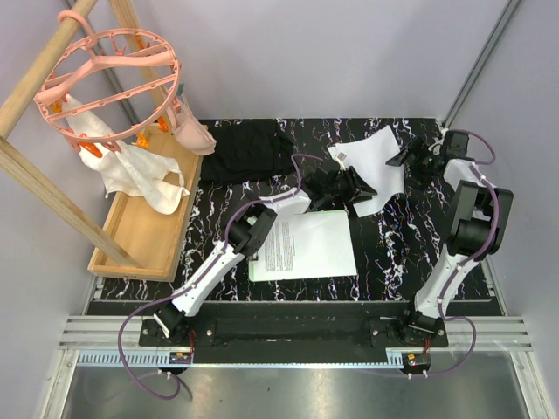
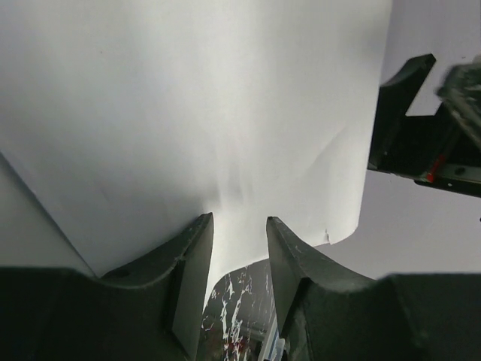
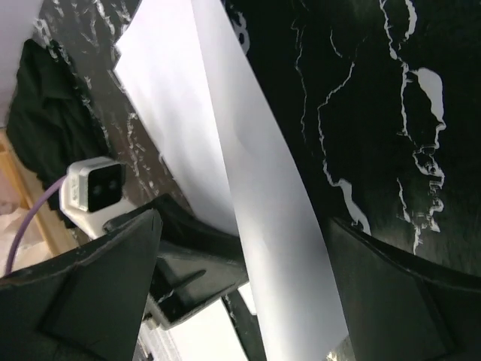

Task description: Put the files into the folder

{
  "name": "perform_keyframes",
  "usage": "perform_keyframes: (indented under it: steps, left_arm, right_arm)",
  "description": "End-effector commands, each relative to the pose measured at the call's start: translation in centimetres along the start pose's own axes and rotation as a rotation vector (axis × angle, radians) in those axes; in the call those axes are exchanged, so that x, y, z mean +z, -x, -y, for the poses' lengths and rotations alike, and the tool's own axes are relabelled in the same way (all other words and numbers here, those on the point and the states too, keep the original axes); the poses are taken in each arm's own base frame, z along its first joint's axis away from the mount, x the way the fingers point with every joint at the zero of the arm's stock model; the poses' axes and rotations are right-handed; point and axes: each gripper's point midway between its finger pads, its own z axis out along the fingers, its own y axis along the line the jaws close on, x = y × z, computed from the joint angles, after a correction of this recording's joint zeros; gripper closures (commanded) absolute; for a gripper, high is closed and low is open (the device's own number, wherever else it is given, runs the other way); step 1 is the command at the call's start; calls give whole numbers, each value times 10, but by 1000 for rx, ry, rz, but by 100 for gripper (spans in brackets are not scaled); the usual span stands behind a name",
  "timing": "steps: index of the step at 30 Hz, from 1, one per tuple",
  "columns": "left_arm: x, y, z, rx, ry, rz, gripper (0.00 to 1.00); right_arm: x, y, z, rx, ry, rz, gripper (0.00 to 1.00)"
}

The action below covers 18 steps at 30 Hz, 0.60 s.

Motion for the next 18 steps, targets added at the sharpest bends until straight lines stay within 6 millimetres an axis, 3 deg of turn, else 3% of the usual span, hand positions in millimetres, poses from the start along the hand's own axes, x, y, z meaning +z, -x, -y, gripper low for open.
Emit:
perform_keyframes:
  steps: [1, 9, 18]
  left_arm:
    - [1, -1, -21, -4, 23, -13, 59]
    - [1, -2, -22, -4, 21, -19, 59]
    - [1, -1, -22, -6, 20, -17, 59]
  right_arm:
    - [-30, 13, -34, -4, 129, 84, 0]
    - [-39, 13, -35, -21, 121, 114, 0]
    - [-61, 17, -50, -48, 136, 162, 0]
